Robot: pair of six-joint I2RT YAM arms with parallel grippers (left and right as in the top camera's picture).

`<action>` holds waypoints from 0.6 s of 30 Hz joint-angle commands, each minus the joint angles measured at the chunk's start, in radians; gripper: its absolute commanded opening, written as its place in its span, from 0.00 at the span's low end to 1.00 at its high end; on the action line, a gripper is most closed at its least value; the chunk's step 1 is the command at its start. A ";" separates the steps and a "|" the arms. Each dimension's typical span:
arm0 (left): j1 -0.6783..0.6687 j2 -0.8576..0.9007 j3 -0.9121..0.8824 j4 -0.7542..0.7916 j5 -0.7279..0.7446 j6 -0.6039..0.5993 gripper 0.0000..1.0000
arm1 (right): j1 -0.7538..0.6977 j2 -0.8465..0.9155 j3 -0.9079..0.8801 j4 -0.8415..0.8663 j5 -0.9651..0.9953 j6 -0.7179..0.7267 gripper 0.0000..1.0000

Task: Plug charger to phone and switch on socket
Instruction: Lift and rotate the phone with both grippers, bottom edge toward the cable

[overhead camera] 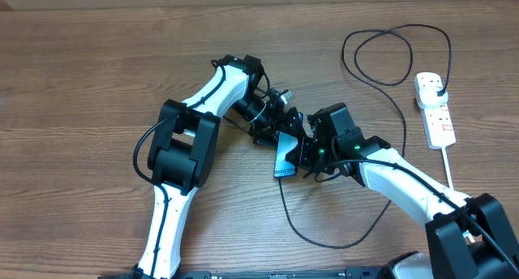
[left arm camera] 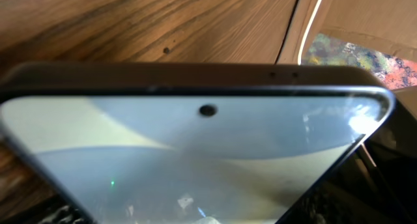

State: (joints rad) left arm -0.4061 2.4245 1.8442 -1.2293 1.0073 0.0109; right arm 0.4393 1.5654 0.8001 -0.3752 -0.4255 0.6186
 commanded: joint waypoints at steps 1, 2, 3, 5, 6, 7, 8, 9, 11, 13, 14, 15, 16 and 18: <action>-0.006 0.005 -0.008 0.004 0.037 0.023 0.93 | -0.006 -0.017 0.020 0.013 -0.011 0.005 0.04; -0.005 0.005 -0.008 0.003 0.039 0.023 0.91 | -0.015 -0.017 0.020 0.013 -0.019 0.004 0.04; -0.003 0.005 -0.008 0.003 0.045 0.024 0.90 | -0.025 -0.017 0.020 0.013 -0.032 0.004 0.04; 0.005 0.005 -0.008 -0.001 0.085 0.037 0.88 | -0.052 -0.017 0.020 0.019 -0.079 0.004 0.04; 0.010 0.005 -0.008 -0.005 0.125 0.055 0.87 | -0.070 -0.017 0.020 0.028 -0.112 0.003 0.04; 0.015 0.005 -0.008 -0.010 0.175 0.079 0.86 | -0.086 -0.017 0.020 0.039 -0.146 0.001 0.04; 0.021 0.005 -0.008 -0.016 0.229 0.107 0.85 | -0.106 -0.017 0.020 0.054 -0.184 0.001 0.04; 0.027 0.005 -0.008 -0.021 0.268 0.127 0.83 | -0.121 -0.017 0.020 0.065 -0.210 0.001 0.04; 0.036 0.005 -0.008 -0.029 0.370 0.172 0.80 | -0.153 -0.017 0.020 0.097 -0.270 0.000 0.04; 0.040 0.005 -0.008 -0.029 0.459 0.204 0.80 | -0.175 -0.017 0.020 0.133 -0.322 0.001 0.04; 0.040 0.005 -0.008 -0.027 0.499 0.215 0.80 | -0.181 -0.017 0.020 0.151 -0.340 0.001 0.04; 0.040 0.005 -0.008 -0.027 0.546 0.226 0.80 | -0.186 -0.017 0.020 0.170 -0.352 0.001 0.04; 0.040 0.005 -0.008 -0.027 0.574 0.230 0.82 | -0.187 -0.017 0.020 0.191 -0.362 0.002 0.04; 0.040 0.004 0.002 -0.027 0.575 0.209 0.77 | -0.187 -0.017 0.020 0.219 -0.362 0.005 0.04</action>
State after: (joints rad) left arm -0.3458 2.4245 1.8442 -1.2499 1.3773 0.1783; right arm 0.2447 1.5654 0.8009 -0.1822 -0.7094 0.6292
